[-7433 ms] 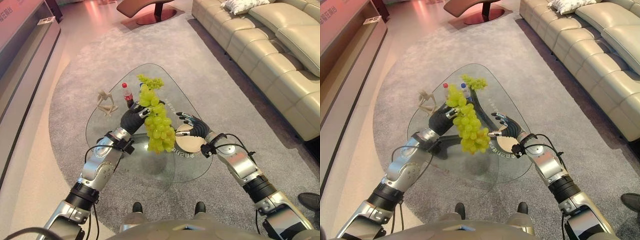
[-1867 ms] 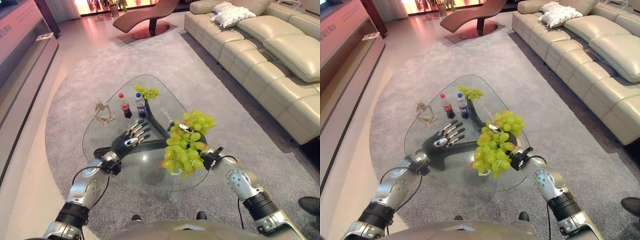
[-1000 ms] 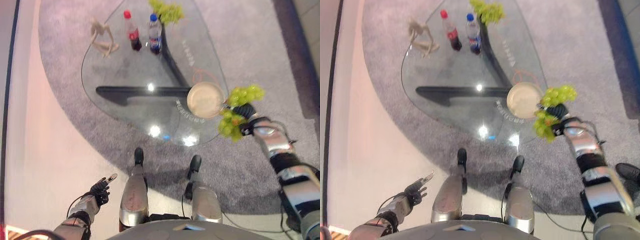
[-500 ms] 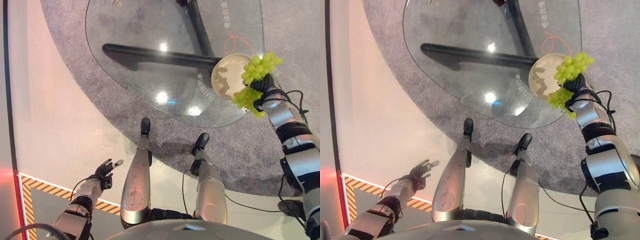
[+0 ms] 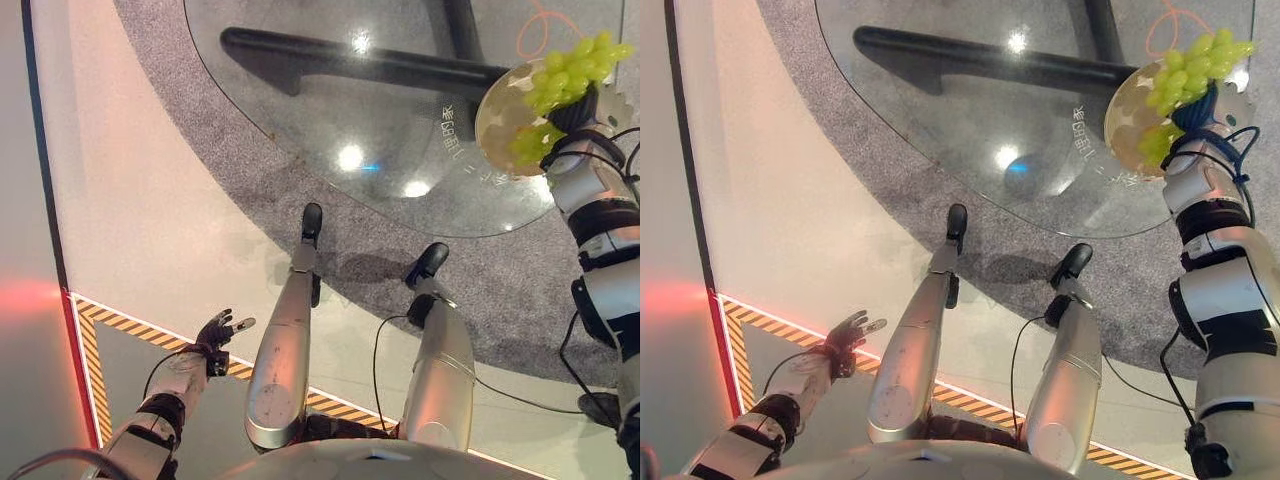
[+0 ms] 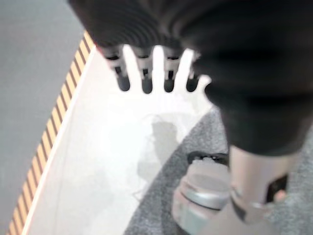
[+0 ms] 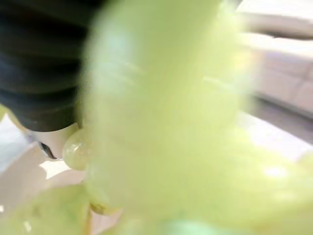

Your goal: Pick up fruits into the plate

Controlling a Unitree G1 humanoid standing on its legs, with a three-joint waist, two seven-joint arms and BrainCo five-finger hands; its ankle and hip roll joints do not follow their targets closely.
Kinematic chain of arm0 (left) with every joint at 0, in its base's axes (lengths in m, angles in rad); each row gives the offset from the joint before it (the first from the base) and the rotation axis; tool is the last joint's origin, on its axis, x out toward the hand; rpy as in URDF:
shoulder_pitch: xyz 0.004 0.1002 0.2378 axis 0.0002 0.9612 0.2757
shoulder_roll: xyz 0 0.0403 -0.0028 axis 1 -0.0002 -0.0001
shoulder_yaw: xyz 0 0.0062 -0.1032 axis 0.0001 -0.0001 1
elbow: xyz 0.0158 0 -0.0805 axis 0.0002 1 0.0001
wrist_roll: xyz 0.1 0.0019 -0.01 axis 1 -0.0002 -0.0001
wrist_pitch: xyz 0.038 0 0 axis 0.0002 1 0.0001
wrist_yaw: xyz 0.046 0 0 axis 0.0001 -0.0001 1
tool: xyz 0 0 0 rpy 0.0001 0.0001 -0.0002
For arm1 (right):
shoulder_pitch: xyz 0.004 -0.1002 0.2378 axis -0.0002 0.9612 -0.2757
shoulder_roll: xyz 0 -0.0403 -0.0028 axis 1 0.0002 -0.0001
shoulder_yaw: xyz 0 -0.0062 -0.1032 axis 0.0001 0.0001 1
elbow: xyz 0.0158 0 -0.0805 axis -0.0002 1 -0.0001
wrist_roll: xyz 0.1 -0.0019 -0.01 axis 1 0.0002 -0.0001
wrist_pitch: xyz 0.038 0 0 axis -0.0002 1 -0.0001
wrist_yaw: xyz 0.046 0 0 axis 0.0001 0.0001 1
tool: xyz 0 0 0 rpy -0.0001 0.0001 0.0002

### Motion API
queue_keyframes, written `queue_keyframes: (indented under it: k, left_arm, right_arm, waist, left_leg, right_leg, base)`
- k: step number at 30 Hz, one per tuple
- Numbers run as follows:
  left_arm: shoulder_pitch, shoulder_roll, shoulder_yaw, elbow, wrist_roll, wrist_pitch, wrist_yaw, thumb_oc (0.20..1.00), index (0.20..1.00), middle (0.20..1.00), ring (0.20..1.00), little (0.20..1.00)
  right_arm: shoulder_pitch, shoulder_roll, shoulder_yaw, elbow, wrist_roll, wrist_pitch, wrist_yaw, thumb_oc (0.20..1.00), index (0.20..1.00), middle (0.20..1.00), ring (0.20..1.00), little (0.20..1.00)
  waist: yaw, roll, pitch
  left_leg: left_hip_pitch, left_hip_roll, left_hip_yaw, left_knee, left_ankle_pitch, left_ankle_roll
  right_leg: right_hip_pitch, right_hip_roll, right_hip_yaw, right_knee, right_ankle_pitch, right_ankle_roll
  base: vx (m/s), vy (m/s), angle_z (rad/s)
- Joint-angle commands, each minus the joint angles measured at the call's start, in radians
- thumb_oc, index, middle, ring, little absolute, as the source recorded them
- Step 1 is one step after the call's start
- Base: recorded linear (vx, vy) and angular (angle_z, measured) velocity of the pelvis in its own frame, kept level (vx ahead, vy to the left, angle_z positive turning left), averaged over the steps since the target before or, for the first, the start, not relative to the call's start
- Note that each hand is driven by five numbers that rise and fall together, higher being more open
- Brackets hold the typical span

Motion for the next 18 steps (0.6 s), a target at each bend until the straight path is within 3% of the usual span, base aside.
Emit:
queue_keyframes:
  k: [1, 2, 3, 4, 10, 14, 18]
  left_arm:
    - [0.102, -0.001, -0.043, -0.024, 0.019, -0.019, 0.021, 1.0, 1.0, 1.0, 1.0, 1.0]
    - [0.106, -0.001, -0.039, -0.025, 0.02, -0.023, 0.021, 1.0, 1.0, 1.0, 1.0, 1.0]
    - [0.108, -0.001, -0.036, -0.025, 0.019, -0.025, 0.018, 1.0, 1.0, 1.0, 1.0, 1.0]
    - [0.109, -0.001, -0.037, -0.028, 0.019, -0.026, 0.018, 1.0, 1.0, 1.0, 1.0, 1.0]
    - [0.114, 0.002, -0.036, -0.052, 0.019, -0.025, 0.018, 1.0, 1.0, 1.0, 1.0, 1.0]
    - [0.1, 0.009, -0.036, -0.045, 0.019, -0.032, 0.049, 1.0, 1.0, 1.0, 1.0, 1.0]
    - [0.082, -0.001, -0.038, -0.039, 0.022, -0.048, 0.083, 1.0, 1.0, 1.0, 1.0, 1.0]
  right_arm:
    - [-0.051, -0.152, 0.078, 0.0, 0.006, 0.002, -0.111, 0.2, 0.2, 0.2, 0.2, 0.2]
    - [-0.055, -0.153, 0.071, 0.005, 0.008, -0.003, -0.126, 0.2, 0.2, 0.2, 0.2, 0.2]
    - [-0.061, -0.153, 0.065, 0.008, 0.006, -0.01, -0.126, 0.937, 0.937, 0.937, 0.937, 0.937]
    - [-0.068, -0.151, 0.067, 0.009, 0.003, -0.005, -0.122, 1.0, 1.0, 1.0, 1.0, 1.0]
    - [-0.105, -0.154, 0.083, -0.006, -0.01, -0.076, -0.2, 1.0, 1.0, 1.0, 1.0, 1.0]
    - [-0.09, -0.129, 0.061, -0.028, 0.029, -0.161, -0.241, 1.0, 1.0, 1.0, 1.0, 1.0]
    - [-0.068, -0.106, 0.032, -0.085, 0.111, -0.316, -0.241, 1.0, 1.0, 1.0, 1.0, 1.0]
  waist:
    - [-0.005, 0.1, -0.036]
    - [-0.005, 0.103, -0.036]
    - [-0.005, 0.106, -0.036]
    - [-0.004, 0.107, -0.036]
    - [0.0, 0.113, -0.036]
    - [-0.001, 0.099, -0.036]
    - [-0.01, 0.092, -0.036]
  left_leg:
    - [-0.034, -0.134, 0.011, 0.083, -0.138, 0.088]
    - [-0.039, -0.135, 0.011, 0.089, -0.14, 0.089]
    - [-0.044, -0.136, 0.011, 0.094, -0.143, 0.09]
    - [-0.047, -0.135, 0.01, 0.096, -0.143, 0.09]
    - [-0.046, -0.135, 0.012, 0.09, -0.138, 0.088]
    - [-0.038, -0.134, 0.01, 0.093, -0.145, 0.087]
    - [-0.017, -0.133, 0.018, 0.082, -0.147, 0.084]
  right_leg:
    - [-0.043, 0.13, 0.022, 0.09, -0.116, -0.057]
    - [-0.05, 0.13, 0.027, 0.094, -0.117, -0.057]
    - [-0.056, 0.131, 0.031, 0.098, -0.12, -0.059]
    - [-0.059, 0.132, 0.033, 0.099, -0.12, -0.059]
    - [-0.059, 0.137, 0.033, 0.094, -0.119, -0.06]
    - [-0.046, 0.143, 0.029, 0.094, -0.121, -0.058]
    - [-0.029, 0.148, 0.026, 0.087, -0.121, -0.059]
  base:
    - [0.03, 0.06, 0.0]
    - [0.02, 0.041, 0.0]
    - [0.0, 0.0, 0.0]
    - [0.0, 0.0, 0.0]
    - [0.0, 0.003, -0.02]
    - [0.0, -0.008, 0.0]
    - [0.0, 0.0, 0.0]
